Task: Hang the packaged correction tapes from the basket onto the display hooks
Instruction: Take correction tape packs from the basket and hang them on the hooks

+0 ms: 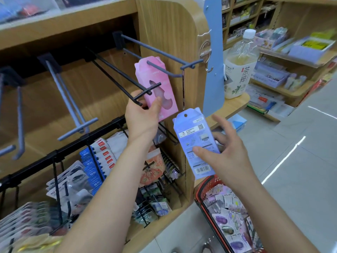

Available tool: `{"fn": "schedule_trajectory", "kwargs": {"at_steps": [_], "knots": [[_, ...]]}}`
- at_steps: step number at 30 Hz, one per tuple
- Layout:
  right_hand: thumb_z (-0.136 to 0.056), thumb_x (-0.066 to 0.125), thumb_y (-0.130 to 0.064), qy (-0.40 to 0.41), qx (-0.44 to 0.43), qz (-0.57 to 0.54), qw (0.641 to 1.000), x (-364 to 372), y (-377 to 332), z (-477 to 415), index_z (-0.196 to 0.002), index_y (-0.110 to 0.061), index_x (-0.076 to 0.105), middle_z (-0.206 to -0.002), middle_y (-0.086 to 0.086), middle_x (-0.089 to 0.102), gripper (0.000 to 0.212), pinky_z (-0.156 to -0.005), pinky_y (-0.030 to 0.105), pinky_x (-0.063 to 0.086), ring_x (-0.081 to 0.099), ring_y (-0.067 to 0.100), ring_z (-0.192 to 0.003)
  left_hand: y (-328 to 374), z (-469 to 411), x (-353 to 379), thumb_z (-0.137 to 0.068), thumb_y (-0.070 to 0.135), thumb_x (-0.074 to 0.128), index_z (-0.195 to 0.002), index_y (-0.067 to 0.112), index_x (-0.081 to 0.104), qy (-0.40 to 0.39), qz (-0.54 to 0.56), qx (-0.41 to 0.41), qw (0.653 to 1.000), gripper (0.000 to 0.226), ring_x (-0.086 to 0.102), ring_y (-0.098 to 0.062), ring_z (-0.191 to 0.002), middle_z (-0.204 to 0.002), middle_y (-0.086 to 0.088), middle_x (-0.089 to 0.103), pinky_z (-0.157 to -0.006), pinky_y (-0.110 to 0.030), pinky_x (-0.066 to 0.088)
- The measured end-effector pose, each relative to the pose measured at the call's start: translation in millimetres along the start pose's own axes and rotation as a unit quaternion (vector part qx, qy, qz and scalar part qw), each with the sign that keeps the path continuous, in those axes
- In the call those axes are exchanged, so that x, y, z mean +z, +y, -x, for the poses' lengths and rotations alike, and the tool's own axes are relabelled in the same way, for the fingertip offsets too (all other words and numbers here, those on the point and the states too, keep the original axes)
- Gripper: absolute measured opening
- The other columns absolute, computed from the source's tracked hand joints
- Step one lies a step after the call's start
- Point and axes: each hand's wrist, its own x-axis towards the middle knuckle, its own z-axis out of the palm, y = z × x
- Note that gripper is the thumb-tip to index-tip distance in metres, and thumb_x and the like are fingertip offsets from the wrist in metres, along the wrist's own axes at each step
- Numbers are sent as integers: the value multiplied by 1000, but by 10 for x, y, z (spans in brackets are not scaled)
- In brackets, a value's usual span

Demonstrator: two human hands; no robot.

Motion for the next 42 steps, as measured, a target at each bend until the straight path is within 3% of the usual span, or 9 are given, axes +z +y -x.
{"fn": "schedule_trajectory", "kwargs": {"at_steps": [4,7,11,14,18,21,25,33,42], "knots": [[-83,77,-6,38,-34,4,999,87,-6,-2,-105,-45,64,-98,-15,75,46,-80,46,61,73,11,-90,-66,-30,-9,-87,30,73,-112,27,51,-29,-39,-25,999,34,63,-14,-102,-113,0,66,-87,-33,53],[-82,74,-20,83,-93,73,990,133,27,-8,-113,-40,64,-100,-14,73,38,-80,43,59,70,12,-92,-76,302,-91,-83,38,75,-121,29,49,-11,-85,-25,996,47,56,-9,-110,-122,5,57,-94,-32,47],[-85,66,-6,75,-254,211,941,230,56,-14,-122,-22,65,-110,-6,66,40,-82,35,51,62,17,-98,64,755,-136,-79,46,77,-125,25,54,-230,130,-112,958,56,67,-10,-106,-113,4,69,-92,-39,56],[-84,66,-15,46,-327,250,910,254,100,-28,-128,-16,64,-125,2,60,44,-92,36,49,58,21,-110,63,715,-140,-73,33,76,-124,18,56,-227,182,-112,950,57,66,-27,-103,-111,-12,67,-94,-45,53],[-82,63,-56,-58,-160,134,976,192,89,-3,-139,-43,46,-144,-14,46,61,-109,21,36,43,1,-133,86,629,-198,-77,9,57,-118,7,64,-174,226,-118,951,42,69,-26,-96,-111,-16,72,-92,-47,53],[-91,57,-49,-103,-43,88,990,98,113,-47,-127,-39,57,-114,-21,66,37,-86,26,50,63,0,-99,115,619,-216,-82,17,63,-119,12,66,-178,230,-105,951,38,68,-29,-102,-117,-17,70,-95,-50,52],[-95,61,-31,-116,-4,-8,993,81,163,-61,-105,-25,69,-75,-8,63,14,-53,20,41,54,15,-49,203,559,-149,-95,23,62,-97,20,75,-156,200,-48,966,14,67,-25,-89,-101,-6,74,-79,-43,54],[-90,64,-31,-66,-5,-183,981,182,66,-181,-109,-23,69,-87,0,71,22,-56,25,49,55,15,-55,411,478,11,-89,20,63,-91,25,72,-132,266,14,955,10,65,-15,-83,-86,5,72,-74,-35,53],[-84,58,-42,-40,19,-156,987,249,-66,-287,-112,-14,68,-82,2,65,41,-58,32,43,53,15,-57,362,407,88,-97,15,59,-100,21,67,-95,253,-8,963,10,68,-17,-92,-93,4,72,-84,-38,56]]}}
